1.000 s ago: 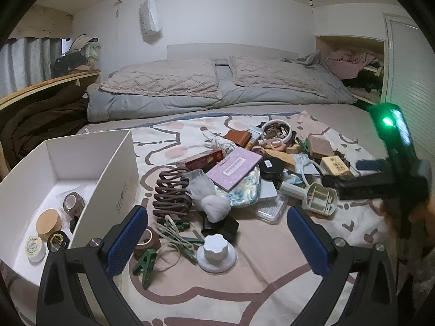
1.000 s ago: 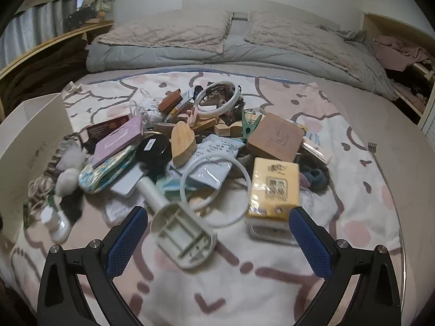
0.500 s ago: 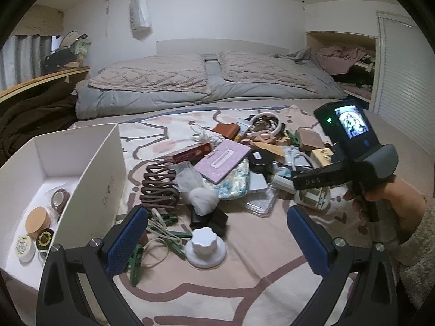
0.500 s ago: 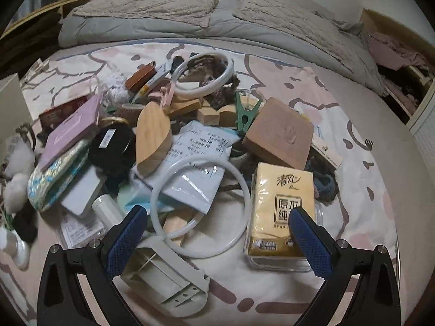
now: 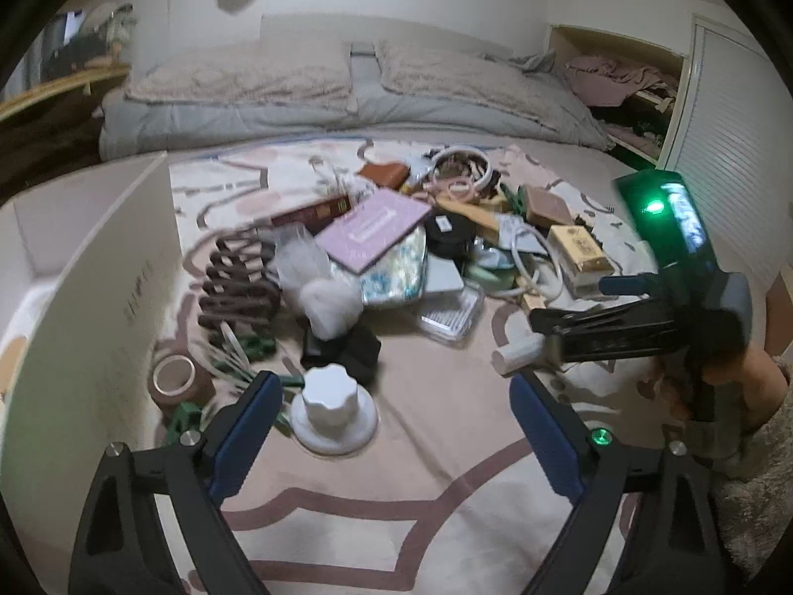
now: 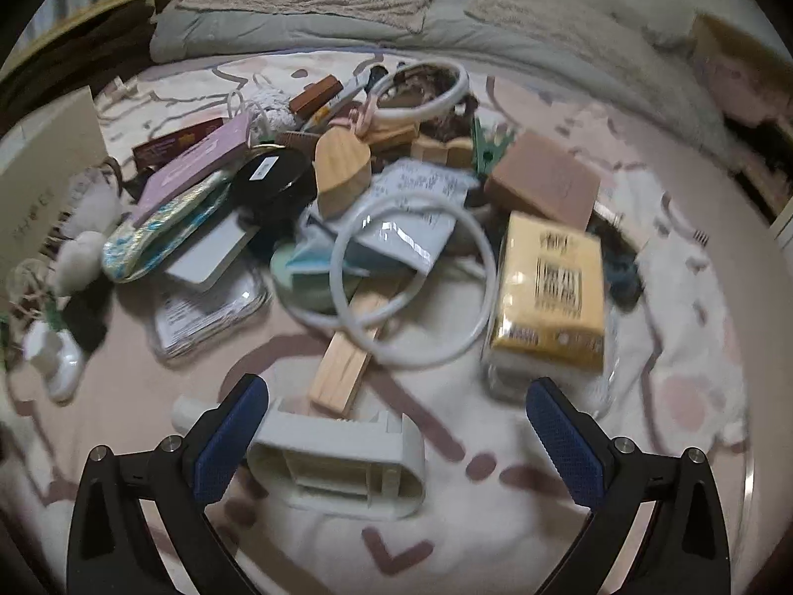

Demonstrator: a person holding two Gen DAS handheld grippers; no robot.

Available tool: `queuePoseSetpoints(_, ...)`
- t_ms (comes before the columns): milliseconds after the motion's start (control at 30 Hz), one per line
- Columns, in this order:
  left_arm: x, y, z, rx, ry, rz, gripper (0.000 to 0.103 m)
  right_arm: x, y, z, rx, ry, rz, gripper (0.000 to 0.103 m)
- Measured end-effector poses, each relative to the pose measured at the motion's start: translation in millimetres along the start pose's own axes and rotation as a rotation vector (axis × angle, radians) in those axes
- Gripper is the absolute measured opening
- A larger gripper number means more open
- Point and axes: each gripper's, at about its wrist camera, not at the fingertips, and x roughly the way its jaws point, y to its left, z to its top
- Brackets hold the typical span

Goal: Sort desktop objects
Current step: 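Move the right tool to the grey plastic holder while the left reaches the white knob base, then close the right tool on the grey holder while the left grasps the white knob base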

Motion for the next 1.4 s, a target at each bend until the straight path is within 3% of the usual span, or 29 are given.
queuePoseSetpoints(133,11,5,3,-0.034,0.037,-0.024,0.092,-6,-10,-9,0.047,0.028,0.077,0.103)
queuePoseSetpoints(233,18,6,5,-0.03,0.059,-0.019,0.08,-10,-10,-12,0.043,0.026,0.091,0.103)
queuePoseSetpoints(367,25,6,4,-0.012,0.077,0.013,0.076,-14,-11,-18,0.048,0.017,0.117,0.103)
queuePoseSetpoints(567,35,15,3,-0.03,0.116,0.041,0.058,-13,-19,-27,0.096,0.029,0.204,0.103)
queuePoseSetpoints(833,41,23,1,-0.056,0.145,0.08,0.032,-19,-17,-39,0.081,-0.008,0.242,0.103)
queuePoseSetpoints(1000,36,24,-1,-0.067,0.142,0.065,0.03,-17,-22,-44,0.113,-0.011,0.282,0.103)
queuePoseSetpoints(1400,1,8,-13,-0.048,0.093,0.0,0.03,-18,-21,-50,0.151,-0.021,0.276,0.103)
